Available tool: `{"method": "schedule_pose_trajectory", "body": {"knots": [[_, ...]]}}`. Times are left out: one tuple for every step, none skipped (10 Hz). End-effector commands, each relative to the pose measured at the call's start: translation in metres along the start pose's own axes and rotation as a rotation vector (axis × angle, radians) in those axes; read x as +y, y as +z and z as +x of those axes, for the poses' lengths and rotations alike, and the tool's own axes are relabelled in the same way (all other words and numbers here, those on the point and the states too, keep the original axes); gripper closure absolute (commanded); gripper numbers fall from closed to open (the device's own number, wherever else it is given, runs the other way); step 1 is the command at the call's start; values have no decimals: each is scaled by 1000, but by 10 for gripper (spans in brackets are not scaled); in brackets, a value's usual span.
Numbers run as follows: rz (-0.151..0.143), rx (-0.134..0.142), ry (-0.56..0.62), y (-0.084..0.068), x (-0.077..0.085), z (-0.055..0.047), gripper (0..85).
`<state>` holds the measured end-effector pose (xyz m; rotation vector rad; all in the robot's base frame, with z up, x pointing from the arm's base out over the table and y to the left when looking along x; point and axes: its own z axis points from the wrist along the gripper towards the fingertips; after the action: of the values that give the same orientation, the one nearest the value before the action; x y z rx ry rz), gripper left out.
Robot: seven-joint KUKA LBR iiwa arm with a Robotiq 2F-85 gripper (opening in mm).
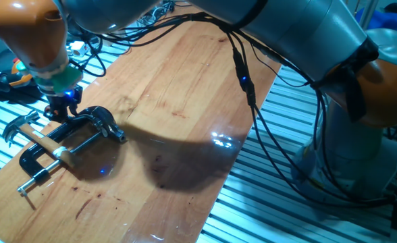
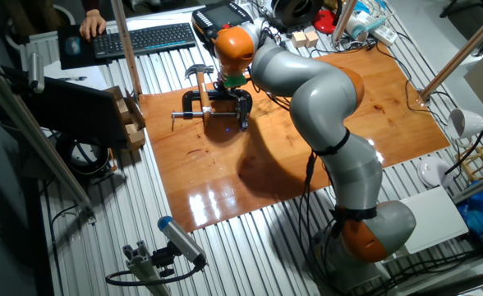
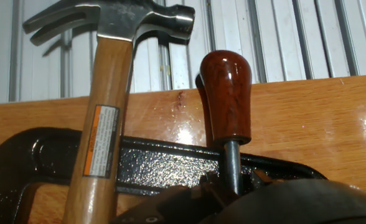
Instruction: Pull up the lever
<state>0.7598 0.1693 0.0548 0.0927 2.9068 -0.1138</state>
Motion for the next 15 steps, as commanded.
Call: {"method": "schedule_pose_trajectory", "body": {"knots": [[-1,4,7,0,-1,-1,510],[-1,7,15,-1,-1,-2,510],[-3,10,28,-1,-2,-3,510],[-3,15,37,-1,-2,-4,510],[-13,22,52,-1,-3,-5,510],[-15,24,69,-1,-3,-7,680],[-12,24,75,0,-3,-8,680],[-12,24,72,2,-2,-8,680],[-12,24,70,4,-2,-9,680],[-9,23,68,4,-2,-9,680],[-8,23,68,5,-2,-9,680],[-8,23,68,5,-2,-8,680],[-6,26,64,5,-2,-8,680],[-7,29,60,5,-2,-8,850],[-10,29,58,4,-2,-8,850]]}}
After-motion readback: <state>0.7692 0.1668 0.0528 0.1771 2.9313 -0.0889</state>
